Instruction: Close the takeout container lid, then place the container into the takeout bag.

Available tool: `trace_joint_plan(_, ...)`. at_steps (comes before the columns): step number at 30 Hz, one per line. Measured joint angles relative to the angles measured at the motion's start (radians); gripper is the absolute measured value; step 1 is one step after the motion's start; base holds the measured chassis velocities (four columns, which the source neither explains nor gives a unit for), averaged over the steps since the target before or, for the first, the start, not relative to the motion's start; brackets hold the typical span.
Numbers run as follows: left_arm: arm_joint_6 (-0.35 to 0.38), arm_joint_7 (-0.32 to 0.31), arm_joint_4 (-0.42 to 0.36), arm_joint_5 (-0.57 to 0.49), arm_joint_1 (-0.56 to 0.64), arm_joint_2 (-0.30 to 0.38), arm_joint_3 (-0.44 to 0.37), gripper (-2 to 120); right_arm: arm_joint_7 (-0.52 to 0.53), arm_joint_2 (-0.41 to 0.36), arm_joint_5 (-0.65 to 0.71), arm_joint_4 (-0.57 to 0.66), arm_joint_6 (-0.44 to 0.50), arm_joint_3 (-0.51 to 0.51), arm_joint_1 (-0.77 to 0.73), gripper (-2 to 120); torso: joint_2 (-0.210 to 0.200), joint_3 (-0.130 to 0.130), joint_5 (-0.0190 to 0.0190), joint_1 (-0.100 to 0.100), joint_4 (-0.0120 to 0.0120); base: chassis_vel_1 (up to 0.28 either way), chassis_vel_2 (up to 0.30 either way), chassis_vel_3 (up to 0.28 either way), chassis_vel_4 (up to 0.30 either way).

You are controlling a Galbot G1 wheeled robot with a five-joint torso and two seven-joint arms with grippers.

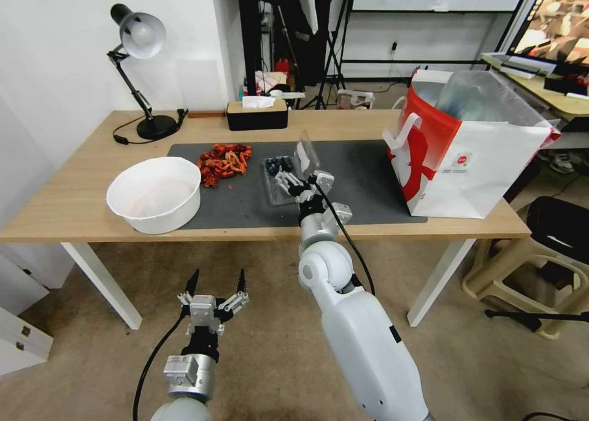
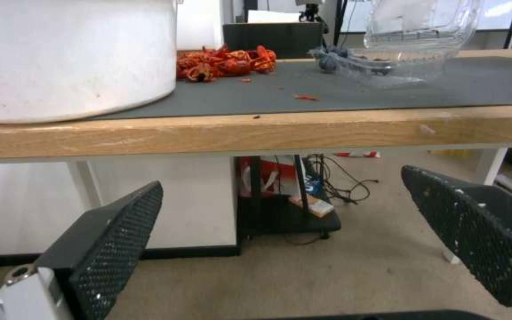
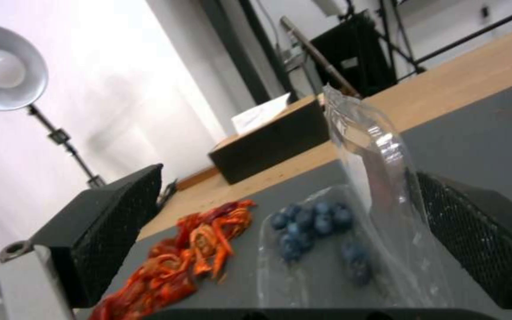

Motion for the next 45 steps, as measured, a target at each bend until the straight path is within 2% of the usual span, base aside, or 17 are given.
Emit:
trace_joint_plan(7, -0.003, -0.001, 0.0, 0.002, 0.002, -0.002, 0.0, 100, -0.026, 0.0, 0.063, 0.003, -0.042, -0.001, 0.016, 100, 0.0, 0.0, 0.0, 0.0, 0.0, 0.0, 0.0, 0.0, 0.0)
trace_joint_plan(18, -0.003, -0.001, -0.001, 0.003, 0.006, -0.006, -0.001, 100, -0.044, 0.0, 0.328, -0.007, -0.147, 0.017, 0.067, 100, 0.0, 0.0, 0.0, 0.0, 0.0, 0.0, 0.0, 0.0, 0.0)
trace_joint_plan(28, -0.005, -0.001, -0.001, 0.008, 0.008, -0.008, 0.004, 100, -0.053, 0.0, 0.469, -0.049, -0.171, 0.021, 0.104, 100, 0.0, 0.0, 0.0, 0.0, 0.0, 0.0, 0.0, 0.0, 0.0)
trace_joint_plan(35, -0.007, 0.0, 0.001, 0.012, 0.011, -0.009, 0.008, 100, -0.009, 0.0, 0.613, -0.073, -0.194, 0.047, 0.139, 100, 0.0, 0.0, 0.0, 0.0, 0.0, 0.0, 0.0, 0.0, 0.0)
trace_joint_plan(38, -0.009, 0.001, 0.002, 0.014, 0.013, -0.009, 0.009, 100, 0.06, 0.0, 0.728, -0.09, -0.215, 0.071, 0.163, 100, 0.0, 0.0, 0.0001, 0.0, 0.0, 0.0, 0.0, 0.0, 0.0)
trace_joint_plan(45, -0.01, 0.001, 0.002, 0.014, 0.014, -0.006, 0.009, 100, 0.093, 0.0, 0.825, -0.119, -0.242, 0.089, 0.18, 96, 0.0, 0.0, 0.0001, 0.0, 0.0, 0.0, 0.0, 0.0, 0.0)
